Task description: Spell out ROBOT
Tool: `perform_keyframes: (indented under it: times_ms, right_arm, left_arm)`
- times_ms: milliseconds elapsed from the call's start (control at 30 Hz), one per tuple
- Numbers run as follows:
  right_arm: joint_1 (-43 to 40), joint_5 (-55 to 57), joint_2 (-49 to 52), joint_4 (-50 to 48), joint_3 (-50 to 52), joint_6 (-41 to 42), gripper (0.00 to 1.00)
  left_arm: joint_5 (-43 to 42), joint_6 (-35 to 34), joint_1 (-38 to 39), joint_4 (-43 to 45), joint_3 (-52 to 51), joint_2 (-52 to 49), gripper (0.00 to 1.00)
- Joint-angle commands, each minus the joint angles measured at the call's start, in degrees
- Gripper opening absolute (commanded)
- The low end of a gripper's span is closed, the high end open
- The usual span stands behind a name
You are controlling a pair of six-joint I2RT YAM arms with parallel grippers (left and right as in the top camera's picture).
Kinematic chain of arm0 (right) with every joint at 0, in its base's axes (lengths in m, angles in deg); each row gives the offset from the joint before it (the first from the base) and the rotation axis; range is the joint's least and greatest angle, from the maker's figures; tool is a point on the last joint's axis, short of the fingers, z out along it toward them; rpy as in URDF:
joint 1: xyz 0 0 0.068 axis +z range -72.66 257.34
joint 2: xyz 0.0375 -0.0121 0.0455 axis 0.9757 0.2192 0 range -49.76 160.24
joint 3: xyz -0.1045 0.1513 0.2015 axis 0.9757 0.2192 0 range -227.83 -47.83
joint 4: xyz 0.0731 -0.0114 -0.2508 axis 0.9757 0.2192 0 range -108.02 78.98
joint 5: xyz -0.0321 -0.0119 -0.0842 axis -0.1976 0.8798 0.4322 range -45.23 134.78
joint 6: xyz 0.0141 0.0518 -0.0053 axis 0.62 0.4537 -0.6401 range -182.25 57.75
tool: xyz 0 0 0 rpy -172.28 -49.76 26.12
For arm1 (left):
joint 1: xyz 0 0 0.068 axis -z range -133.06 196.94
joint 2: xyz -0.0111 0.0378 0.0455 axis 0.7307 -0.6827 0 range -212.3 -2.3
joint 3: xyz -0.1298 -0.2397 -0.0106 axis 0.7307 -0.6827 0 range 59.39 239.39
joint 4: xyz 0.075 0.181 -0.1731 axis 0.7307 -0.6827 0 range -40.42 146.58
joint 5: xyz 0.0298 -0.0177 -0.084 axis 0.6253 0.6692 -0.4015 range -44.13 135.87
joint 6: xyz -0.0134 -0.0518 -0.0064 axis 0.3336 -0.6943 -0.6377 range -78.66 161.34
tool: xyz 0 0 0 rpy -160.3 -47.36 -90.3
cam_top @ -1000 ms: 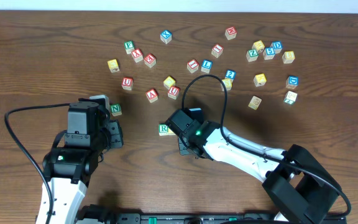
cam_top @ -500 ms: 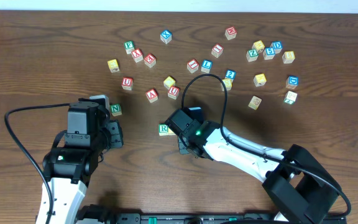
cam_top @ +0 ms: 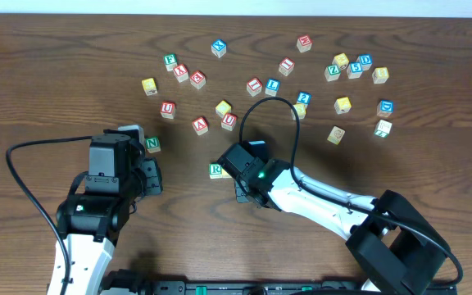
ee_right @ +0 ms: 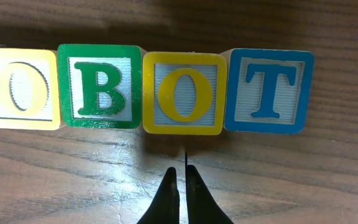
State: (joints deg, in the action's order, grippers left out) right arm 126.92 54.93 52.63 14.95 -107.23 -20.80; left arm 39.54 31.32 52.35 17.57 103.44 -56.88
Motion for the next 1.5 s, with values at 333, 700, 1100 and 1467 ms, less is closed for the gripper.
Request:
perform_keyframes:
  times_ms: [333, 700, 1100, 1467]
  right_arm:
    - [0.22, 1.55, 0.72, -0.42, 0.44, -0.22, 0.01]
    - [0.22, 1.75, 0.72, -0.63, 0.44, -0.37, 0.01]
    - [0.22, 1.97, 0.72, -0.87, 0.44, -0.42, 0.01]
    - [0.24, 2.38, 0.72, -1.09, 0.44, -0.42, 0.01]
  left_arm:
    - [-0.55, 1.22, -0.26, 0.00, 0.11, 0.37, 0.07]
    - [-0.55, 1.22, -0.26, 0.00, 0.11, 0.37, 0.07]
    - [-0.55, 1.22, -0.26, -0.02, 0.11, 0.37, 0.08]
    - [-0.55, 1.22, -0.26, -0.04, 0.11, 0.37, 0.08]
